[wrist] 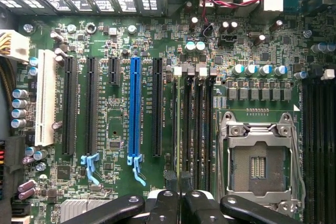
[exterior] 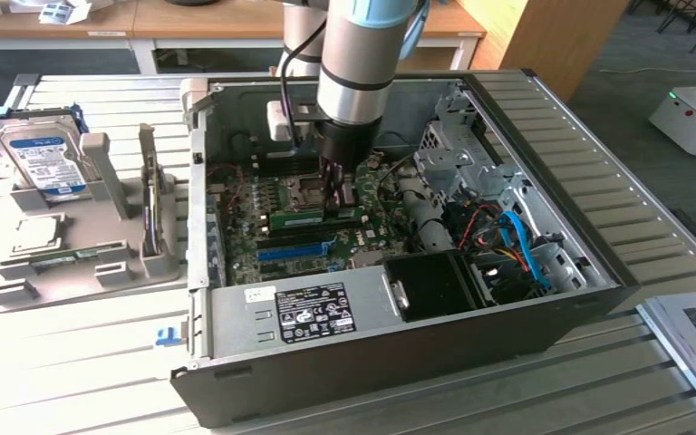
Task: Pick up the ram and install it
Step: 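Insert the ram into the slot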
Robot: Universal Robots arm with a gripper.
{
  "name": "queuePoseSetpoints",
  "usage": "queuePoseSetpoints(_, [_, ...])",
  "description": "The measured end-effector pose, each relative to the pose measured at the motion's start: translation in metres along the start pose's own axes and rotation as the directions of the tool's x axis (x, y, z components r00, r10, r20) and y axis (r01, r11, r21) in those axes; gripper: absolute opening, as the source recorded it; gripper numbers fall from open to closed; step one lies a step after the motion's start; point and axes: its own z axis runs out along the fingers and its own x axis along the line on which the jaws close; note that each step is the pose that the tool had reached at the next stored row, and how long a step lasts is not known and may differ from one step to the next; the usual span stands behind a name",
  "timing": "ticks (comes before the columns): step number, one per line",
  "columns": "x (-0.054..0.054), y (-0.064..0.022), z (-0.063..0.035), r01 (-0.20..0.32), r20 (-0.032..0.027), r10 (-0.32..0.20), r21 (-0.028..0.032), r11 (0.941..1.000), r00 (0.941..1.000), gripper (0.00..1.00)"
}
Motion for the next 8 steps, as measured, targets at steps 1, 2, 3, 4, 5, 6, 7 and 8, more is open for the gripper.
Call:
queuePoseSetpoints(1, [0.0000, 0.0000, 0.0002, 0.000, 0.0000, 0.000, 0.0000, 1.0000, 1.0000, 0.12])
queuePoseSetpoints(2, [0.0000, 0.0000, 0.0004, 0.000, 0.0001, 0.000, 0.0000, 1.0000, 1.0000, 0.12])
queuePoseSetpoints(3, [0.0000, 0.0000, 0.0007, 0.000, 0.0001, 0.000, 0.0000, 1.0000, 1.0000, 0.12])
queuePoseSetpoints(4, [0.0000, 0.0000, 0.0010, 0.000, 0.0001, 0.000, 0.0000, 1.0000, 1.0000, 0.12])
queuePoseSetpoints(5, [0.0000, -0.0001, 0.0011, 0.000, 0.0000, 0.000, 0.0000, 1.0000, 1.0000, 0.12])
queuePoseSetpoints(6, [0.0000, -0.0001, 0.0013, 0.000, 0.0001, 0.000, 0.0000, 1.0000, 1.0000, 0.12])
queuePoseSetpoints(7, [0.0000, -0.0001, 0.0015, 0.000, 0.0001, 0.000, 0.0000, 1.0000, 1.0000, 0.12])
queuePoseSetpoints(8, [0.0000, -0.0001, 0.0017, 0.000, 0.0001, 0.000, 0.0001, 1.0000, 1.0000, 0.12])
